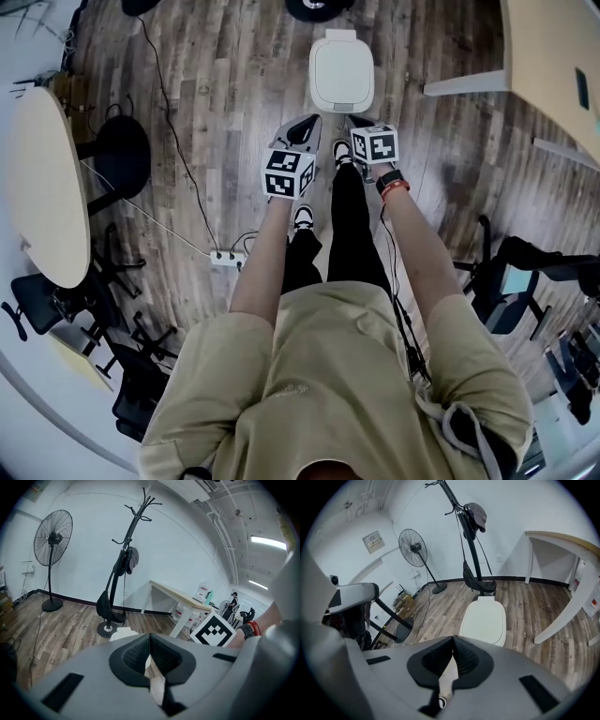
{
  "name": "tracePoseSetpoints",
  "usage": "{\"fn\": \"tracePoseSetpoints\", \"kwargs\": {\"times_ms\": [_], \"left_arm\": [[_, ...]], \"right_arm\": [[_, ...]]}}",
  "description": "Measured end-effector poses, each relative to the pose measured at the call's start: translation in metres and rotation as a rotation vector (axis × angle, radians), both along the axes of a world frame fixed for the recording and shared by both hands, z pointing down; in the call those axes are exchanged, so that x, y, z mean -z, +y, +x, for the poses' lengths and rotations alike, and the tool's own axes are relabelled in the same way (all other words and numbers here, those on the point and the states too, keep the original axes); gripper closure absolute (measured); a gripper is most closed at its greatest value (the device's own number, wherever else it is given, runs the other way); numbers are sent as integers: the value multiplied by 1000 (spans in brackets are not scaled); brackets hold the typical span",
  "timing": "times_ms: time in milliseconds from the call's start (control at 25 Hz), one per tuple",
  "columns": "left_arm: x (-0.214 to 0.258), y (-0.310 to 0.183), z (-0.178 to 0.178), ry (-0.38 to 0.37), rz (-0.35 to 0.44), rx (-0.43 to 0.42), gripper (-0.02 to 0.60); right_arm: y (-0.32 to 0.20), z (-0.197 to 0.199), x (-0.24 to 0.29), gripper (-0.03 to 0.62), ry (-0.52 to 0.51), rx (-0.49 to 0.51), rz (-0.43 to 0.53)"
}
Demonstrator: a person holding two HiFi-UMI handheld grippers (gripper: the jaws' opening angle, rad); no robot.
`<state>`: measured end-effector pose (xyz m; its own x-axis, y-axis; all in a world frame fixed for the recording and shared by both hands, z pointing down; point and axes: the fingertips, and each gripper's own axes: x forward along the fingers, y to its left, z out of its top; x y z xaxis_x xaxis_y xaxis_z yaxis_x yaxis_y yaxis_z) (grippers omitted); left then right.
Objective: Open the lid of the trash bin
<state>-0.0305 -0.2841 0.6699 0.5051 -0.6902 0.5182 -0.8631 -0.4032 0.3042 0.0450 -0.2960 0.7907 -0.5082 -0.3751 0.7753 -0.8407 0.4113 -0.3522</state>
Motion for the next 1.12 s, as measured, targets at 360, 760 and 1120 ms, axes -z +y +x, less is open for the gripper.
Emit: {"fn": "tracePoseSetpoints", "kwargs": {"times_ms": [360,760,1120], "left_arm": [[-48,-20,2,24,23,-58,557],[-107,-24,-13,8,24,-88,558],[-140,-31,-5,23,35,-115,558]], "right_arm": [[-8,-13,-54,592,13,31,-75],[-14,-10,-123,592,41,26,-70],[-16,-1,-175,592,49,9,-97]]}}
